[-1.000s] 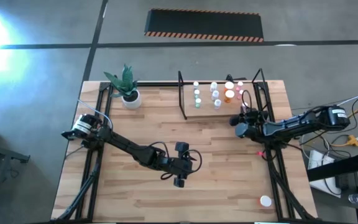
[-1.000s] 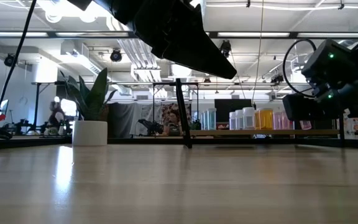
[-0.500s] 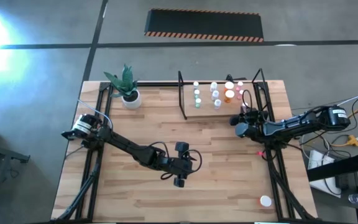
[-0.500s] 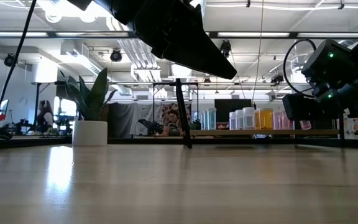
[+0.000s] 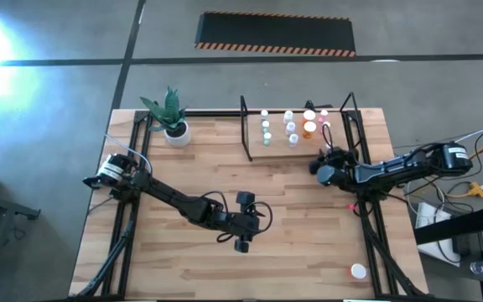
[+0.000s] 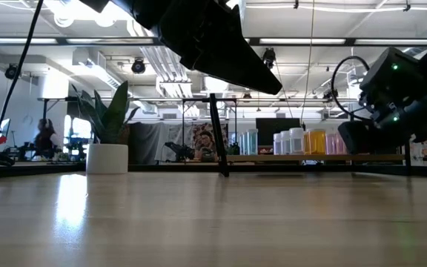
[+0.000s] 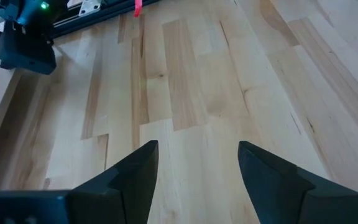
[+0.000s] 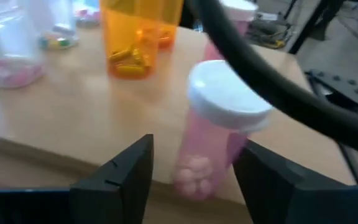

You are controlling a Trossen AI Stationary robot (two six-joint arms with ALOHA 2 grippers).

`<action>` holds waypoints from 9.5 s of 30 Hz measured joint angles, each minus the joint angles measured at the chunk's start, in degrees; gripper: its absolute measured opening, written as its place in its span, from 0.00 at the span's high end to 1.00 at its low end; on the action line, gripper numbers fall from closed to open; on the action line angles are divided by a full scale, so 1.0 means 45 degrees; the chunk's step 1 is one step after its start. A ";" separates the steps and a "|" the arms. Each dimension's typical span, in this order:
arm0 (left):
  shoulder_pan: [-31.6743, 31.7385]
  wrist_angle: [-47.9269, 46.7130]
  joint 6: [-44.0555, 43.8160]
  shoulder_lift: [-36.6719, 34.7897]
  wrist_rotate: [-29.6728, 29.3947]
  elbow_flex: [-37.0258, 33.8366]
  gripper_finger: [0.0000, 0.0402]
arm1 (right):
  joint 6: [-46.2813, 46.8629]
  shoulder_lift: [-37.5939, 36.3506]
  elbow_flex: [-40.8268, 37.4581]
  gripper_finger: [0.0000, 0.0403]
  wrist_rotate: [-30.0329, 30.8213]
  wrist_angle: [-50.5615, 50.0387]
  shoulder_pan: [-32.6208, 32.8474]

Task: Pick and place medicine bottles onto shelf by color
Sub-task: Put the pink pill bottle on the shelf aligned with the other pink pill bottle, then put the orange pill bottle on the shelf aligned with the other orange pill bottle, then return to Home Position

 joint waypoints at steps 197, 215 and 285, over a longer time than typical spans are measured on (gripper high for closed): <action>-0.0124 0.0657 -0.0541 0.0010 0.0010 -0.0572 0.49 | 0.5885 0.6792 1.4033 0.50 -1.3301 -1.5202 1.4349; -0.0125 0.0665 -0.0508 0.0010 0.0010 -0.0593 0.49 | -0.4386 0.3012 1.3997 0.51 -1.0240 -1.7874 -0.0369; -0.0300 0.0502 -0.1680 -0.0581 -0.2108 -0.0813 0.49 | -0.5941 -0.1391 1.1881 0.42 -1.2339 -1.4353 -0.1414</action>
